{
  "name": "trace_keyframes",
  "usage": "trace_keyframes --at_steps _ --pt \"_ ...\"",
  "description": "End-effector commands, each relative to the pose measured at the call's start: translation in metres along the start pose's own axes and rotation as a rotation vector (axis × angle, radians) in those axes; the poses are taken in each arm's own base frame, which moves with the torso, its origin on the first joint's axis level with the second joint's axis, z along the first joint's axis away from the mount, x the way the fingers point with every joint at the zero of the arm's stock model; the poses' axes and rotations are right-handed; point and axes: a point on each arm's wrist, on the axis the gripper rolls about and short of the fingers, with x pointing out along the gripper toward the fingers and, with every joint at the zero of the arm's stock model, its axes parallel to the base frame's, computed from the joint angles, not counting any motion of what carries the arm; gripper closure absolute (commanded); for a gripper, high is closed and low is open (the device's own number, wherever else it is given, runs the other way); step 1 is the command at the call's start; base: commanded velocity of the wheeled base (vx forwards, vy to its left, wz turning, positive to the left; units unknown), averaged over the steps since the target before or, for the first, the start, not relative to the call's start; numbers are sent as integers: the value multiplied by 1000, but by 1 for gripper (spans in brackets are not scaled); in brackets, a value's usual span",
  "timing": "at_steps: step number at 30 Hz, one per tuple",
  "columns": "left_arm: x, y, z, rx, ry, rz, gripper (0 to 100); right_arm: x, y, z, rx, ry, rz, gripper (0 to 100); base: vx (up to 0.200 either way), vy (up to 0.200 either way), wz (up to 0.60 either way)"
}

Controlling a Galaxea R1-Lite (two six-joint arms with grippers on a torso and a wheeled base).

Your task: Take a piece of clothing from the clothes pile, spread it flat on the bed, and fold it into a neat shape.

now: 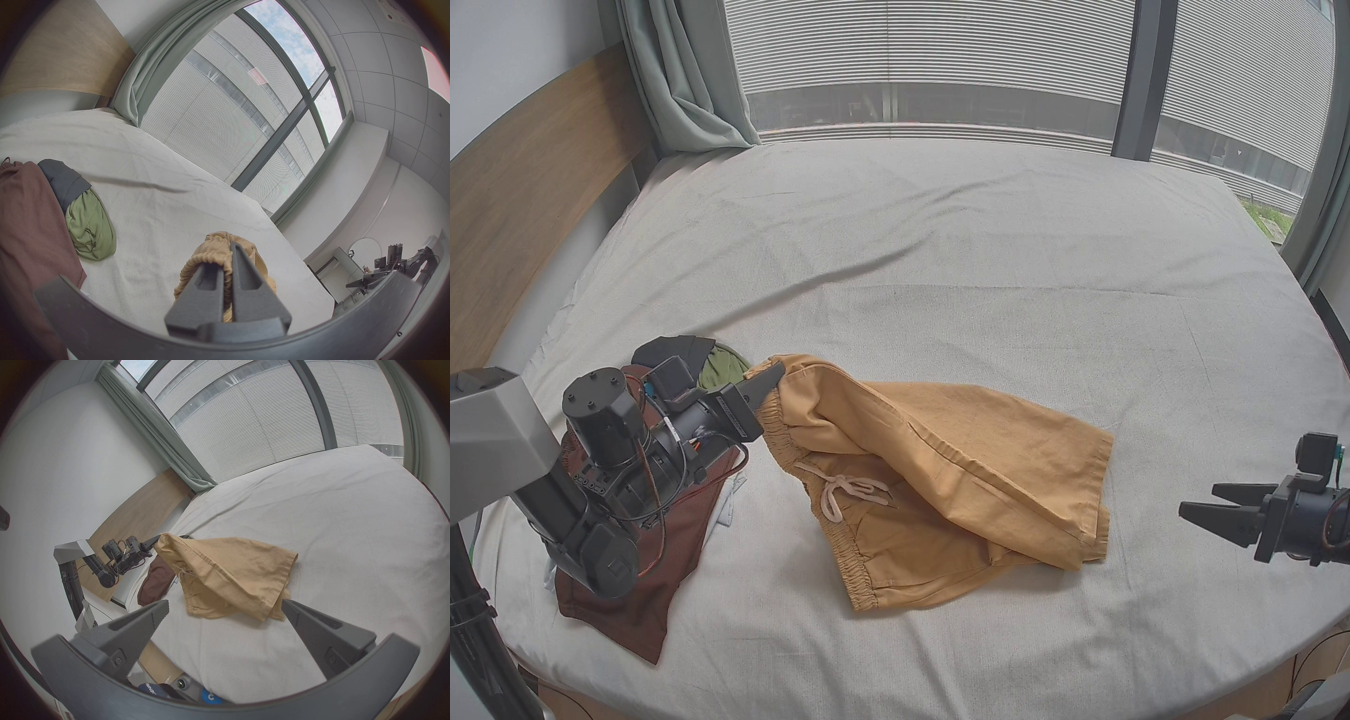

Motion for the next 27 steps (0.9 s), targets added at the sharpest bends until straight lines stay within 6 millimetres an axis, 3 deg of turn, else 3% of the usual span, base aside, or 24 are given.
trace_keyframes --at_steps 1,7,18,27 --pt "0 0 -1 9 3 1 100 28 -14 -1 24 59 -4 0 0 0 0" --pt "0 2 -5 12 17 6 100 50 -25 -6 44 83 -11 0 0 0 0" --pt "-5 14 0 10 18 24 100 69 -28 -12 91 104 14 0 0 0 0" --pt "-4 15 0 11 15 26 100 90 -41 -28 112 140 6 0 0 0 0"
